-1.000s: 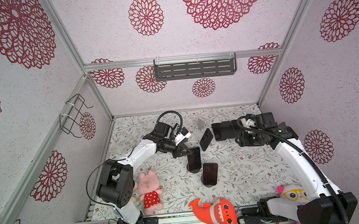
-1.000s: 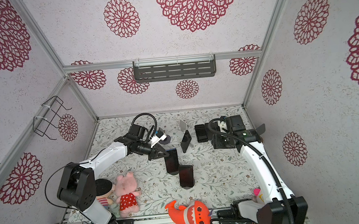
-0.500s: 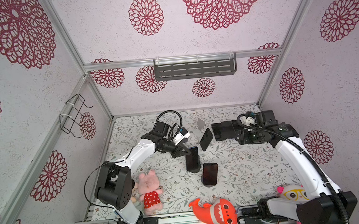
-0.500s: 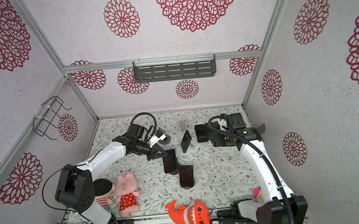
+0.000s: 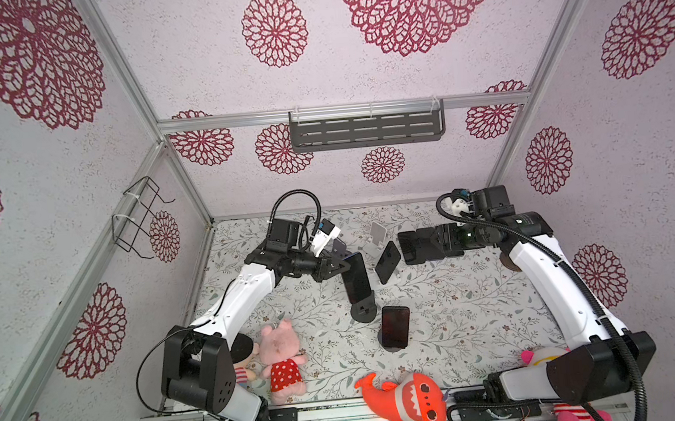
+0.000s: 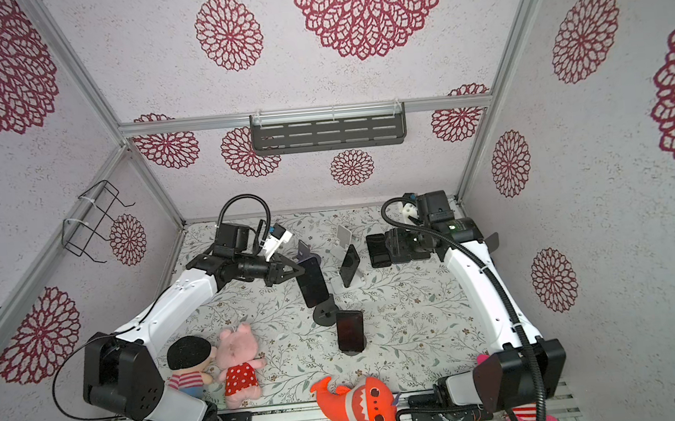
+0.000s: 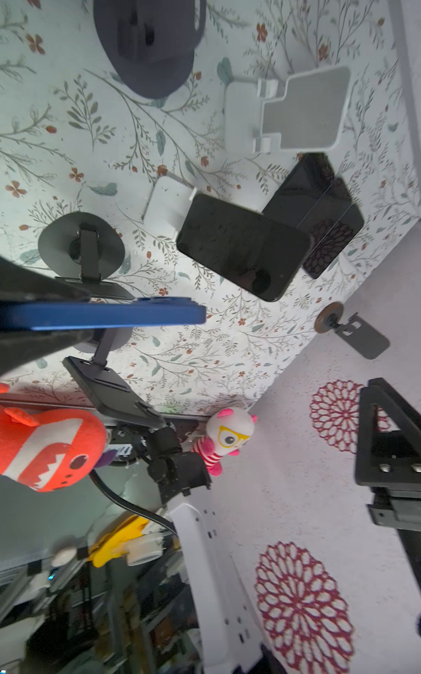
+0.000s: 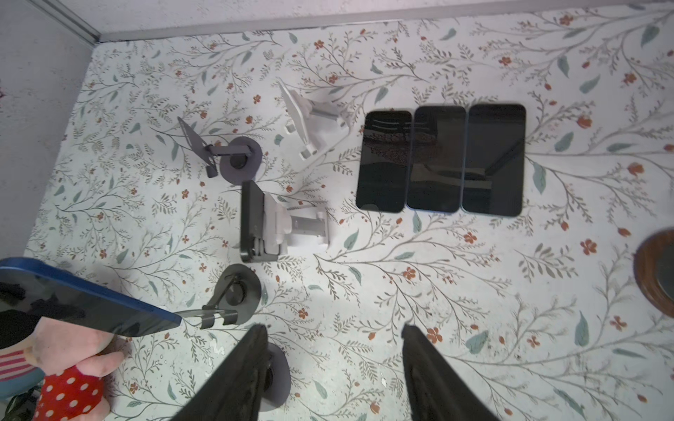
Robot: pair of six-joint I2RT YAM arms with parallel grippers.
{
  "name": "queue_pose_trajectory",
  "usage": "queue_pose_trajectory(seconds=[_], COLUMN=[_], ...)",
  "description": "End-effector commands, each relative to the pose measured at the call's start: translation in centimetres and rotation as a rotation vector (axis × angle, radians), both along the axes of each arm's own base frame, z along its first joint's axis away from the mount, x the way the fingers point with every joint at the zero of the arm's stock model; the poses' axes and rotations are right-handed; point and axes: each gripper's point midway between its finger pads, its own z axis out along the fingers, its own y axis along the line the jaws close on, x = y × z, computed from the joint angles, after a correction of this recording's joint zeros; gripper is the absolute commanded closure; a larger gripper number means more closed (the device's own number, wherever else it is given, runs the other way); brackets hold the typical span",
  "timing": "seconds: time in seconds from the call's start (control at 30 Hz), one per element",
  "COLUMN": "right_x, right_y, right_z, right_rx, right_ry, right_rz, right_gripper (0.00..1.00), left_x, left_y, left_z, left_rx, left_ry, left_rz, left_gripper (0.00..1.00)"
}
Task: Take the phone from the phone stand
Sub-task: 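Close the left gripper on the blue-edged phone and lift it off the stand, then hold the phone up with the left gripper while the right gripper reaches to it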
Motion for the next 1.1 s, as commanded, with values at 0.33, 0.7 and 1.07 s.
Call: queue_pose_trajectory(seconds=[0.33,0.7,1.07], right_x=[-2.0,-5.7,-3.9], right_y=[10.8,20.0,23.9], right_z=[4.1,2.1,-0.9], right_rx=[-0.125,-0.162,-0.212], right_ry=[-0.099,-0.072,0.005], right_rz=[0.276,0.468,0.491], right_gripper=[0.39,0.13,0.07], left_x=[4.4,5.7,5.2], left_y=[4.4,5.0,4.7], left_z=[5.2,-0.1,0.1], left_rx=[-0.256,-0.341,-0.383], left_ry=[0.435,0.631,0.617], left_rz=[0.330,0.366,0.303], left_gripper=[1.00,1.00,1.00])
